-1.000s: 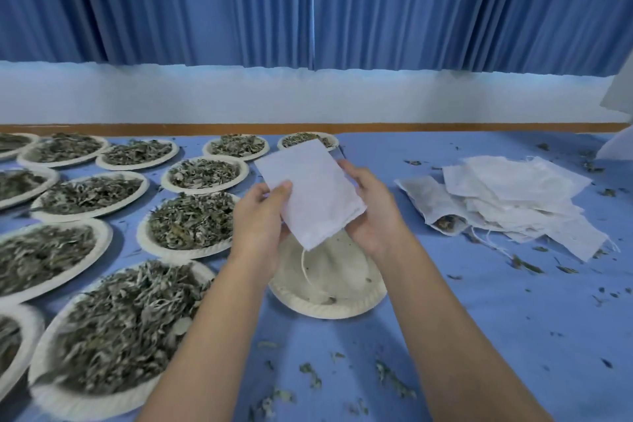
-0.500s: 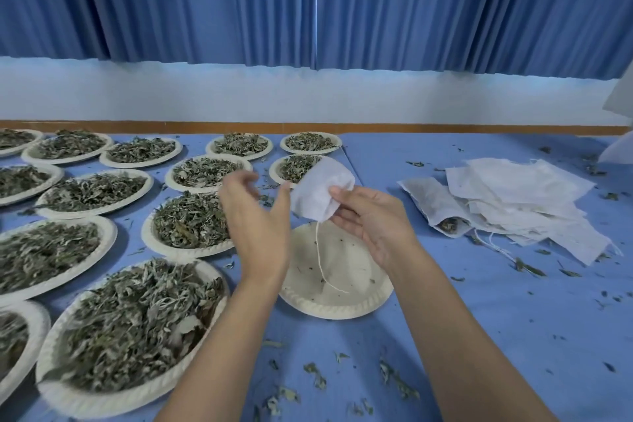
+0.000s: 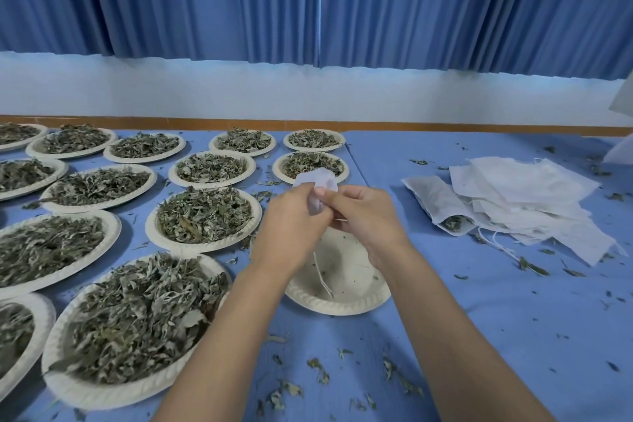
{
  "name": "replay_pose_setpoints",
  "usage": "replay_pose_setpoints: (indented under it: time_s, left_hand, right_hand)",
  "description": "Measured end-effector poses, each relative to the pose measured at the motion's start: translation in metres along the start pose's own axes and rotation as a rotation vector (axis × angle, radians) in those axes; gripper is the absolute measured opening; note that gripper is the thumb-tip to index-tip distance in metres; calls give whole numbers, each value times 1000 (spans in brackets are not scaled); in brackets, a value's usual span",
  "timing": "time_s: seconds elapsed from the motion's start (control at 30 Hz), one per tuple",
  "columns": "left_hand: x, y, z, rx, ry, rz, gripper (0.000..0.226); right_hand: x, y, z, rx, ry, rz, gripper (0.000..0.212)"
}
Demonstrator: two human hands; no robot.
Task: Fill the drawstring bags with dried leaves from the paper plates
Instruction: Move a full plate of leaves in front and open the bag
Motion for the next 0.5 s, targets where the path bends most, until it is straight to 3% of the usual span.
replay_pose_setpoints:
  time_s: [0.13,0.2,0.3,0.4,0.5]
  left_hand:
    - [2,-7,8,-146,-19,117,7]
    - [2,-12,13,-152,-43,117,22]
    - [4,-17,17,11,-70,21,36]
    - [1,-15,14,172,-68,-91,30]
    - [-5,-11,7,320,-7,-169,19]
  right_hand:
    - [1,-7,0,-171,-73,-41,19]
    - [1,-10,1,-199,-82,-54,17]
    - [3,-15,-1,-249,-67,-118,16]
    - [2,-13,-3,-577,-146,-227,6]
    - [-3,-2,-7,-835,-358,-228,38]
Point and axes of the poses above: each hand's wrist, its own x-axis towards the middle knuckle, its own y-axis out of the palm, z = x × y, the point moved 1 cm from there along x, towards the middle knuckle, and after that the axes turned 5 degrees about x, right-handed, at the moved point
